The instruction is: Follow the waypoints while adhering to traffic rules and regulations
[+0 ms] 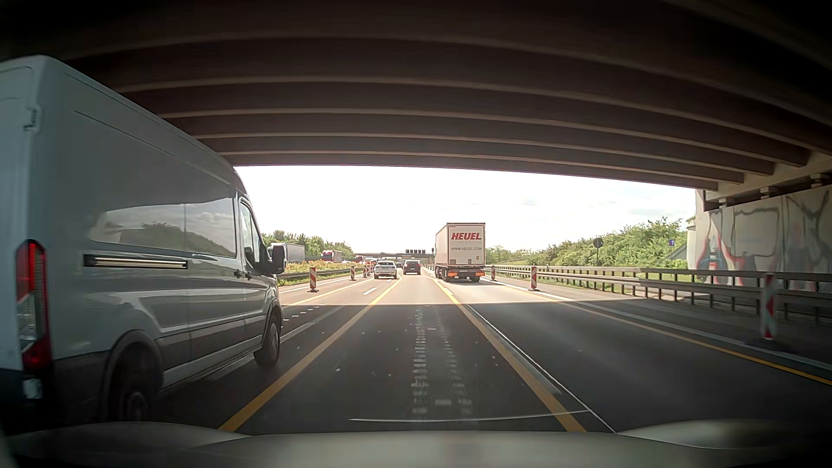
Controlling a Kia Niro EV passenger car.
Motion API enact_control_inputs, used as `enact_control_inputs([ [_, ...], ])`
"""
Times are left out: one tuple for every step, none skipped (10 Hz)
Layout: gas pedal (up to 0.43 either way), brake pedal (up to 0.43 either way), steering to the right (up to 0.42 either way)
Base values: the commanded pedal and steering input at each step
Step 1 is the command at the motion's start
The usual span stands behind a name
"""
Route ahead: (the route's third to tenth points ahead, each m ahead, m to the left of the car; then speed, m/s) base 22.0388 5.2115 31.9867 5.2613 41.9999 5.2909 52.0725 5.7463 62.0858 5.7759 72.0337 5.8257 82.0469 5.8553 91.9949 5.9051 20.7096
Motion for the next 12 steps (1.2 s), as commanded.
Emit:
enact_control_inputs([
  [0.047,0.0,-0.001],
  [0.047,0.0,-0.001],
  [0.047,0.0,-0.001],
  [0.047,0.0,-0.001],
  [0.047,0.0,-0.001],
  [0.047,0.0,-0.001],
  [0.047,0.0,0.0],
  [0.047,0.0,-0.001],
  [0.047,0.0,0.0],
  [0.047,0.0,-0.001],
  [0.047,0.0,-0.001],
  [0.047,0.0,-0.001],
])
